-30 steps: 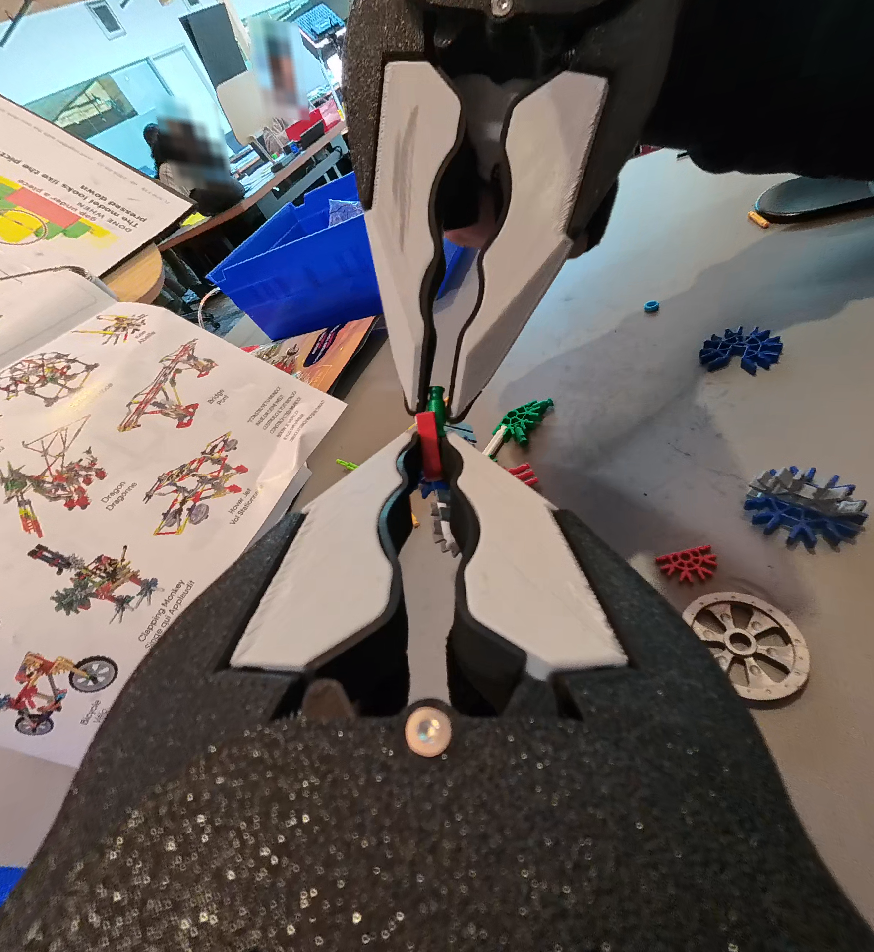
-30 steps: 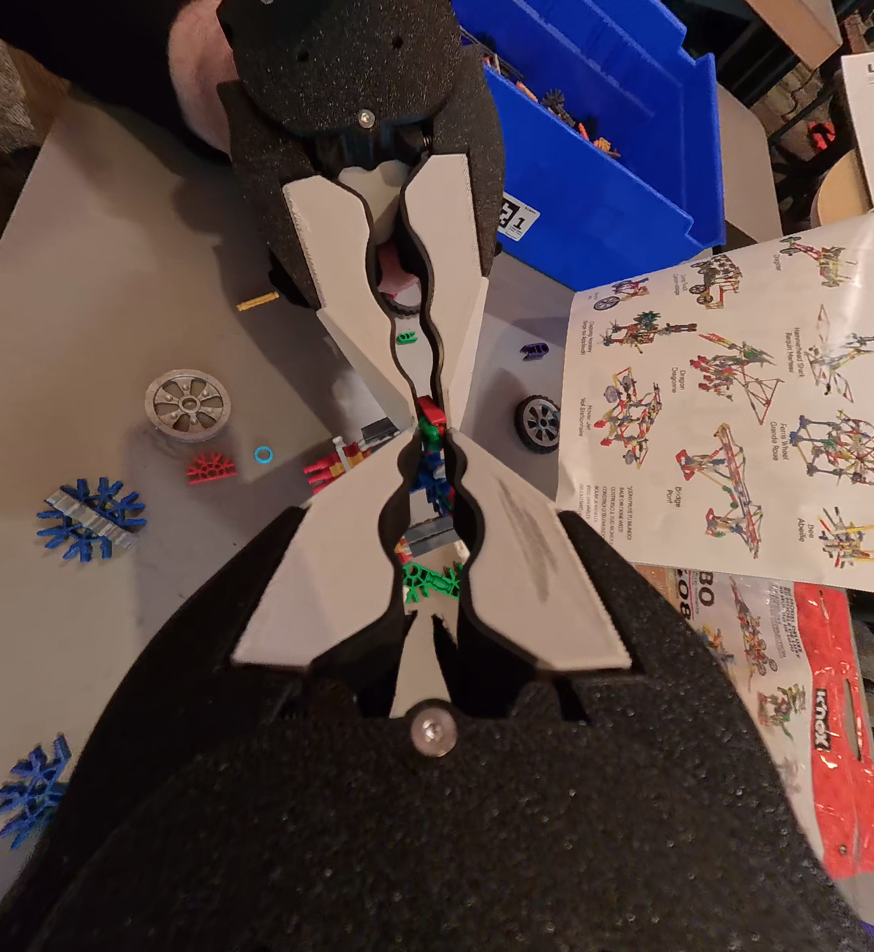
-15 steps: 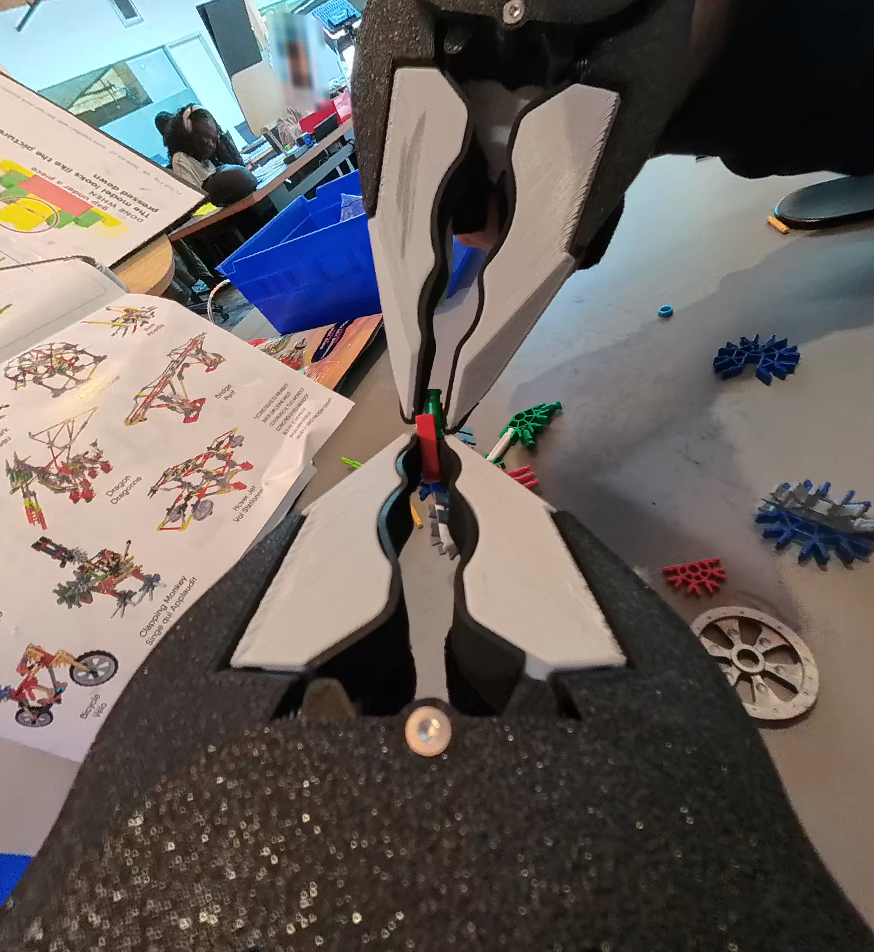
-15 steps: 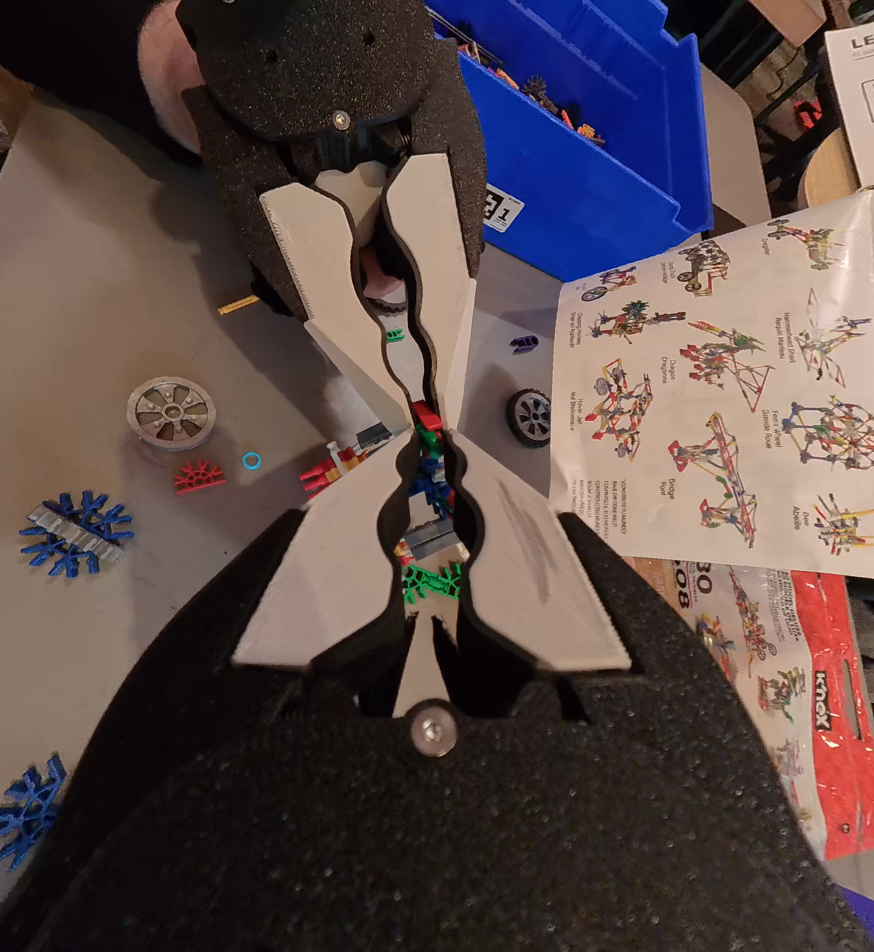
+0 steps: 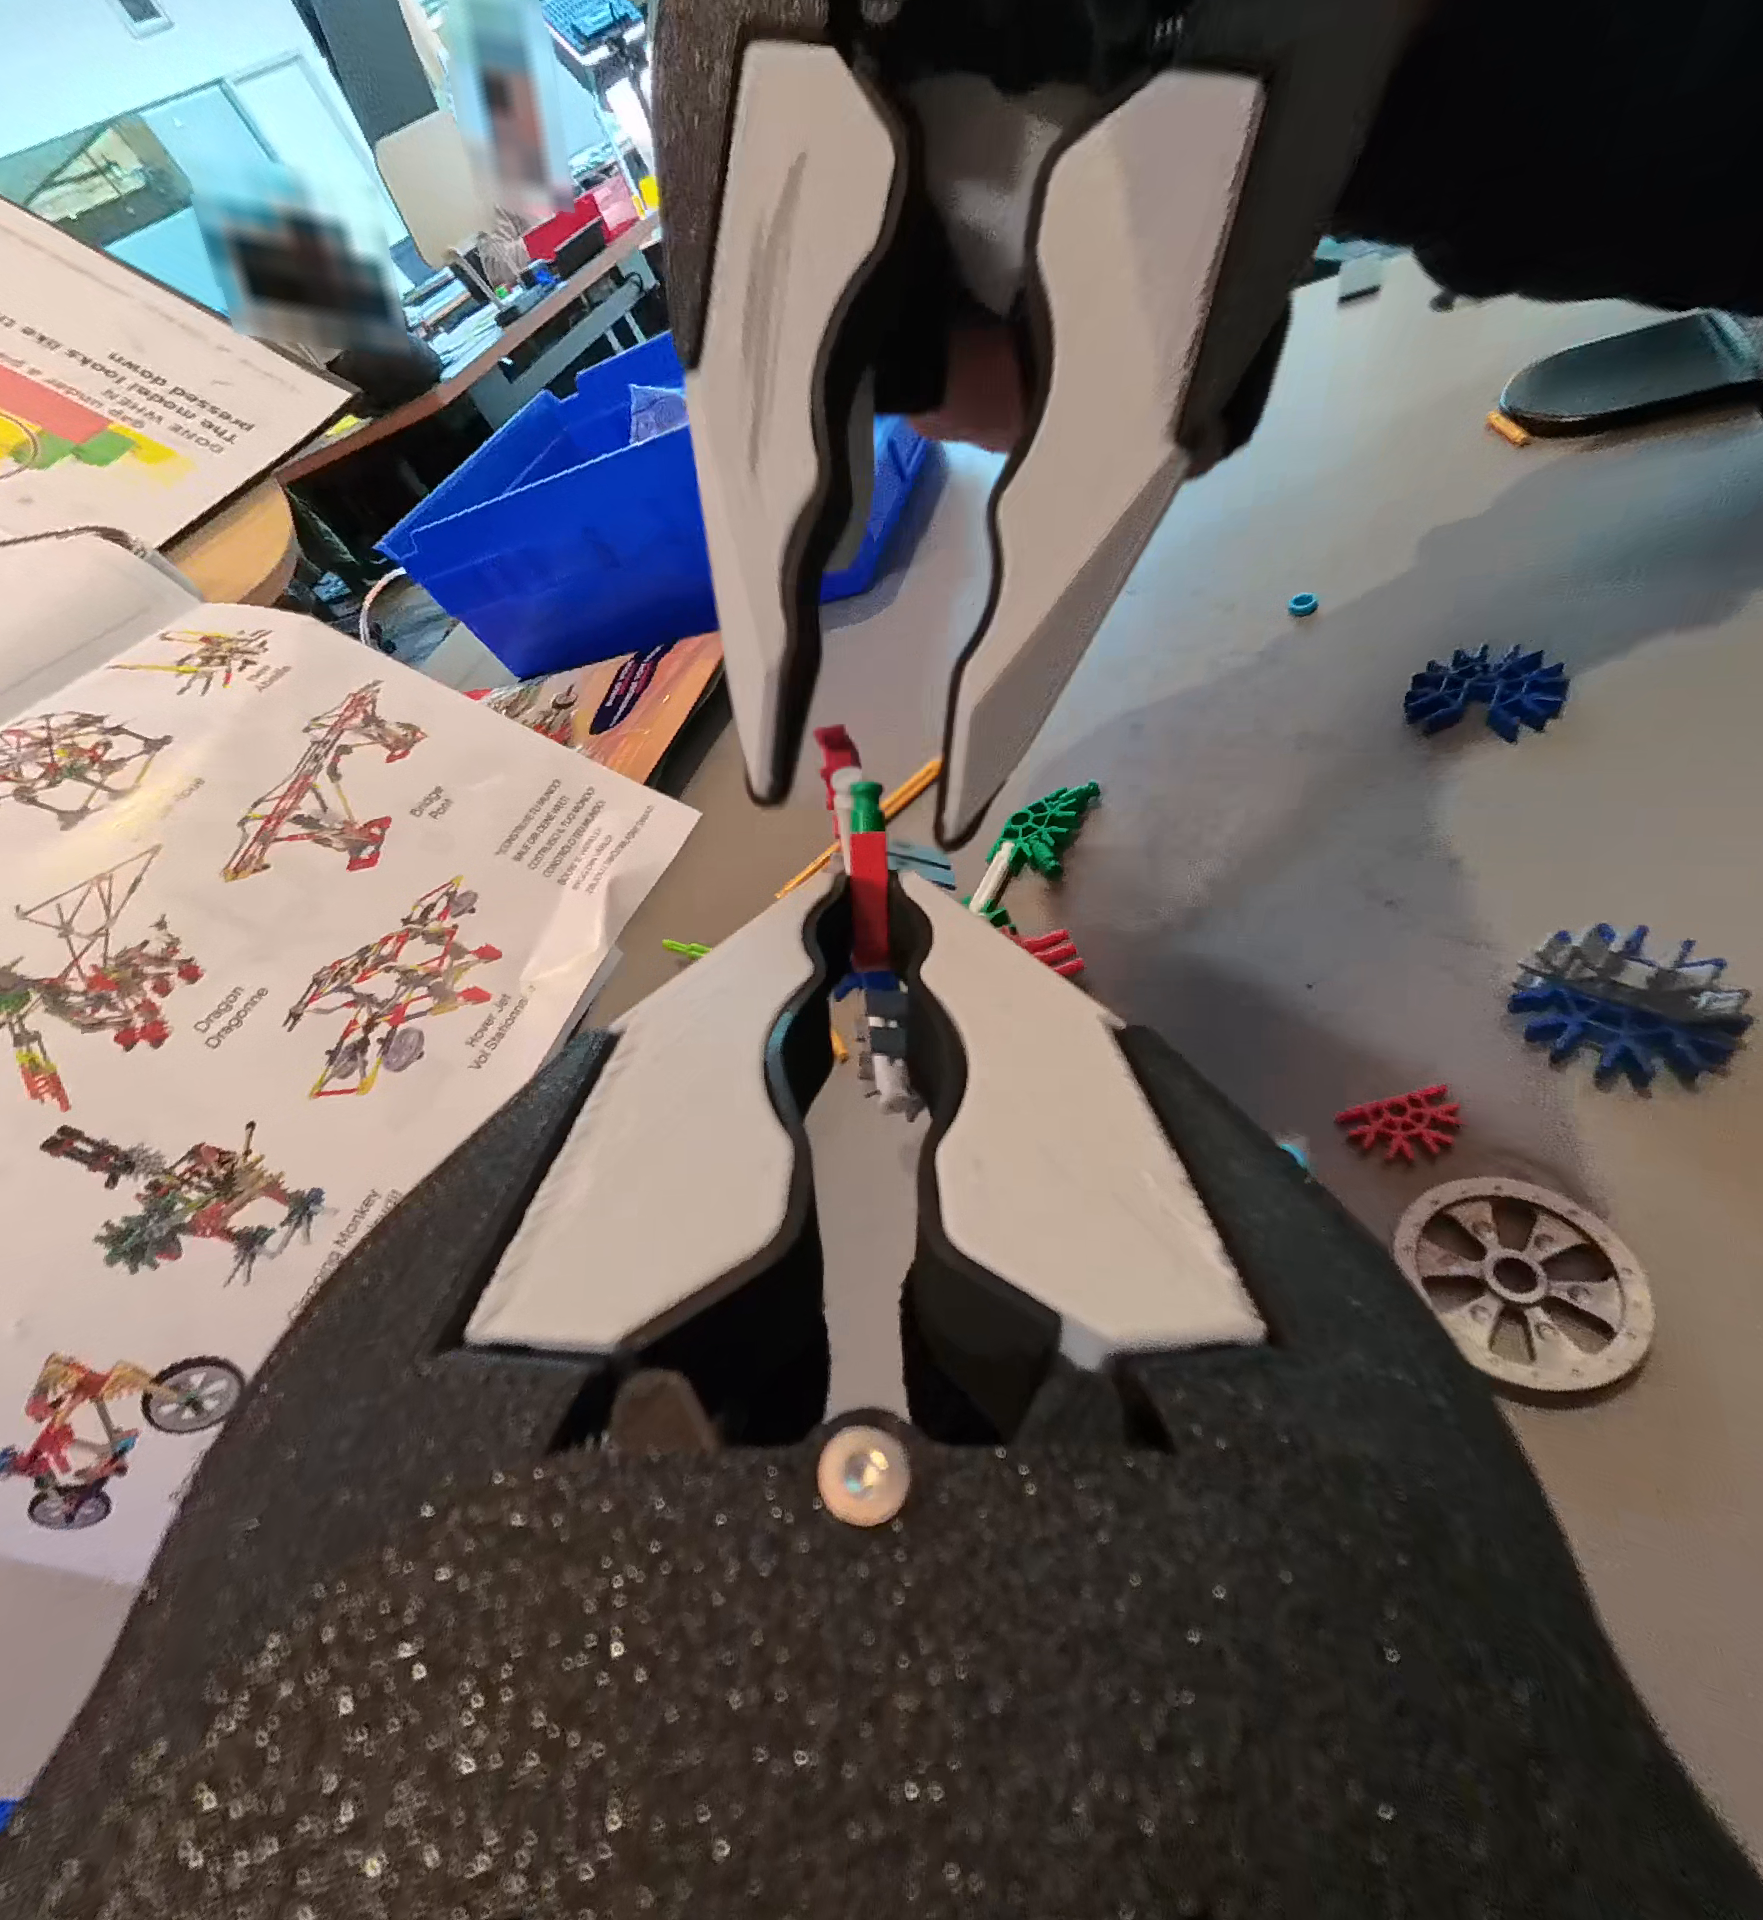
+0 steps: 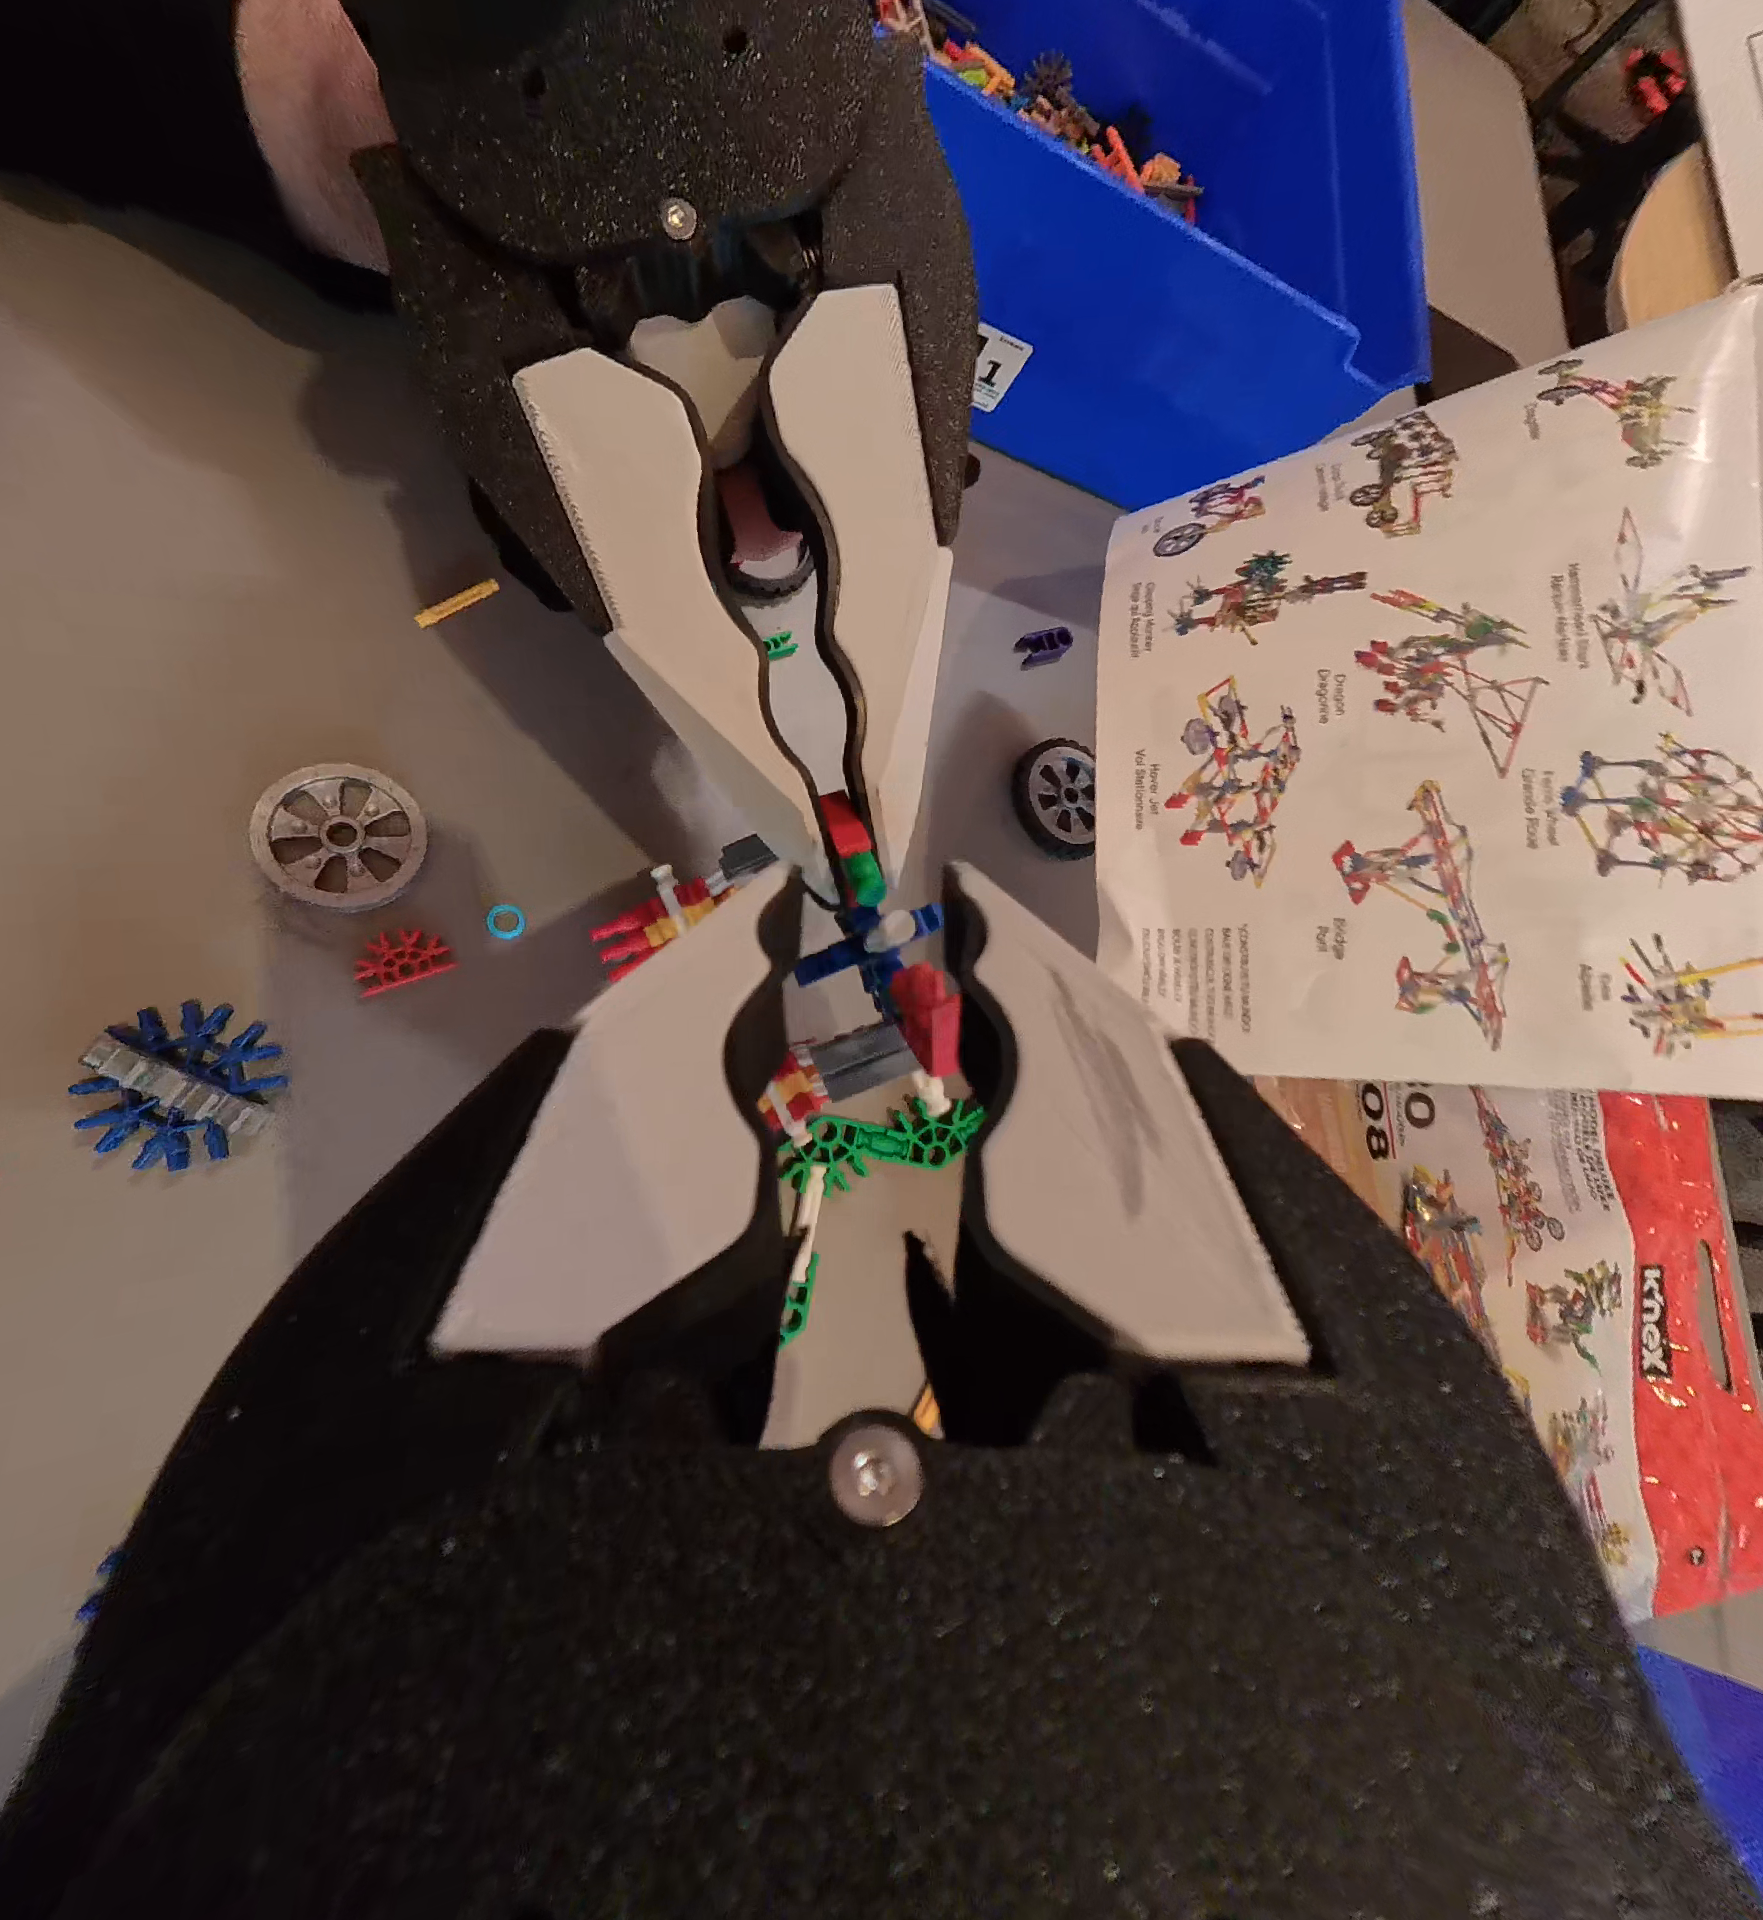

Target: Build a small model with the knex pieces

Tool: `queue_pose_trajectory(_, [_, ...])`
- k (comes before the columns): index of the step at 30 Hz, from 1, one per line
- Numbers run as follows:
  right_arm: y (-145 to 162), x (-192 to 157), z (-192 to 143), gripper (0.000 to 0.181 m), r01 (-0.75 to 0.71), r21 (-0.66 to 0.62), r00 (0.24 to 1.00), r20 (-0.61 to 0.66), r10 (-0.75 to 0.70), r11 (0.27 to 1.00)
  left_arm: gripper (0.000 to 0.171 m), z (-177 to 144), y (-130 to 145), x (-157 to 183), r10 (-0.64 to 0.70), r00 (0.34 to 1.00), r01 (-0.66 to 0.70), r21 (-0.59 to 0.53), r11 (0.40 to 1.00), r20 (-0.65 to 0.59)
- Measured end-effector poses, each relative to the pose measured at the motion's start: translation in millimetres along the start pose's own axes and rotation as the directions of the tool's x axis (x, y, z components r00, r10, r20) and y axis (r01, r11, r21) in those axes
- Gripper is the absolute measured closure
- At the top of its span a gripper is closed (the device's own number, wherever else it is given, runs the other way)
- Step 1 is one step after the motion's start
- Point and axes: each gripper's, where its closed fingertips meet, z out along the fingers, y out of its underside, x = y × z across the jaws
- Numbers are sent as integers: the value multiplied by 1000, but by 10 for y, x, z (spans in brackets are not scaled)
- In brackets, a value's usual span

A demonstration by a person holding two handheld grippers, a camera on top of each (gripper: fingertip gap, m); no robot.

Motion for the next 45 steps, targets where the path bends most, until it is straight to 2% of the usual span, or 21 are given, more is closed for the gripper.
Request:
queue_pose_trajectory(5, [126,63,-124,149,-50,9,998,-42,51,999,166,-41,-14,60,-2,998,4,33,999,-60])
queue_pose_trajectory(9, [307,34,-33,150,-106,-12,994,-6,106,994,166,-30,-22,72,-20,997,24,40,999,-76])
queue_pose_trajectory(12, [342,17,51,169,-112,3,994,4,112,994,166,-33,-14,50,-52,996,55,40,998,-77])
queue_pose_trajectory(19, [328,-35,38,176,-113,28,994,10,113,993,167,-24,7,-19,-223,968,231,64,971,-115])
queue_pose_trajectory(23, [328,-44,36,176,-148,26,988,39,147,989,166,-27,6,-9,-184,977,191,62,980,-112])
queue_pose_trajectory(30, [319,-134,-7,176,-245,-22,942,229,244,969,166,-49,-36,106,-99,982,111,63,992,-163])
queue_pose_trajectory(34, [315,-140,-3,175,-250,-37,932,261,251,967,166,-55,-39,115,-87,983,99,64,993,-164])
queue_pose_trajectory(35, [318,-148,-6,175,-244,-40,934,259,246,969,166,-53,-40,116,-84,983,95,64,993,-161])
queue_pose_trajectory(37, [327,-150,-3,155,-240,-47,940,239,244,970,160,-33,-22,122,-81,985,89,47,995,-152])
queue_pose_trajectory(38, [338,-149,-12,151,-237,-50,944,225,242,970,157,-23,-9,128,-77,986,84,36,996,-149])
queue_pose_trajectory(40, [343,-128,-74,146,-240,-39,951,193,243,970,155,-18,-8,137,-69,987,74,31,997,-143])
queue_pose_trajectory(45, [390,-38,-400,144,-283,16,957,73,282,959,134,-81,-113,97,-66,992,72,54,996,-108])
